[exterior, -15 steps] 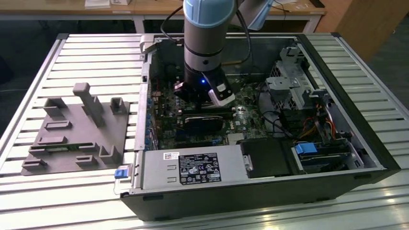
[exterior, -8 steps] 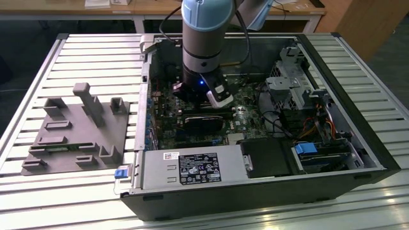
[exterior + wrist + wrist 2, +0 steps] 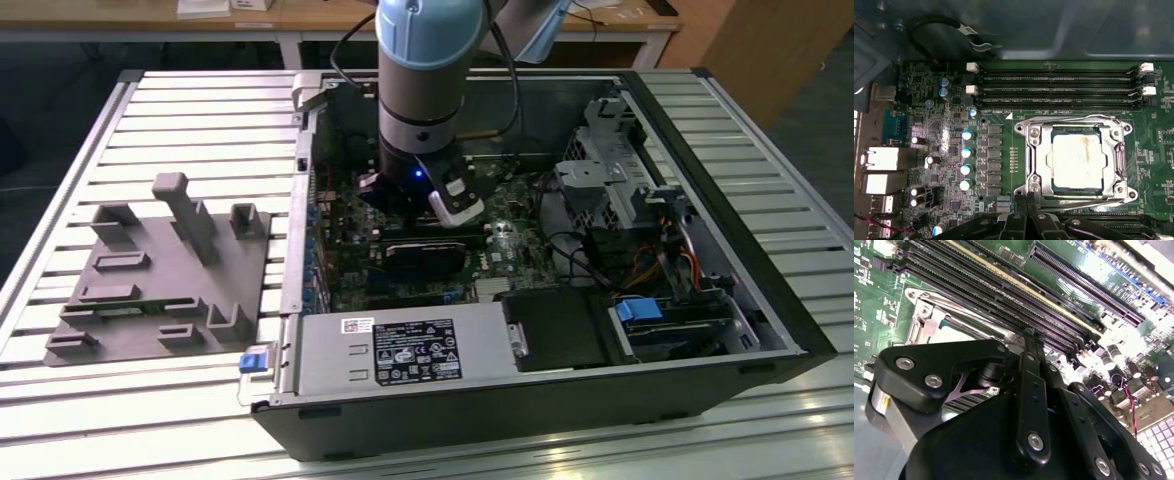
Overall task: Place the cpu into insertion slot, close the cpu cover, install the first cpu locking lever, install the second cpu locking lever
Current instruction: 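Install the second cpu locking lever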
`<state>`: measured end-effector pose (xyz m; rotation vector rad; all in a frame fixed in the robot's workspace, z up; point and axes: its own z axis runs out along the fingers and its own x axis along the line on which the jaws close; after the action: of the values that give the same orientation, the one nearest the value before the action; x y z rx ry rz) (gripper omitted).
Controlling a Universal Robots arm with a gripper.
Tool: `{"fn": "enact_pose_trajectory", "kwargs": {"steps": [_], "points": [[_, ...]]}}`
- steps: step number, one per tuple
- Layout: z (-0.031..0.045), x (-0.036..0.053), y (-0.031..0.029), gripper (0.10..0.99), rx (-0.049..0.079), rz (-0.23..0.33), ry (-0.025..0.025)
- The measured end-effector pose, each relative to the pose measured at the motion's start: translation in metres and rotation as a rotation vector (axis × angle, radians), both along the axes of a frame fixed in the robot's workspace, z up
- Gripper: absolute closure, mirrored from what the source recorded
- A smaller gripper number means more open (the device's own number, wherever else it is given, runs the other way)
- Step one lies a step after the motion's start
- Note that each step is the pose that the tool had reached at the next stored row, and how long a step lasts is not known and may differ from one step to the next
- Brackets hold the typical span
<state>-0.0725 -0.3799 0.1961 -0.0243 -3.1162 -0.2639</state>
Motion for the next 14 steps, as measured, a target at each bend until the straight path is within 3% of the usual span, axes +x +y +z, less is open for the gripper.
{"fn": "enact_pose_trajectory", "kwargs": {"steps": [4,14], "points": [[0.0009,0.0,-0.0001,0.969,0.0,0.0,0.0],[0.0127,0.001,-0.0001,0.969,0.0,0.0,0.0005]]}}
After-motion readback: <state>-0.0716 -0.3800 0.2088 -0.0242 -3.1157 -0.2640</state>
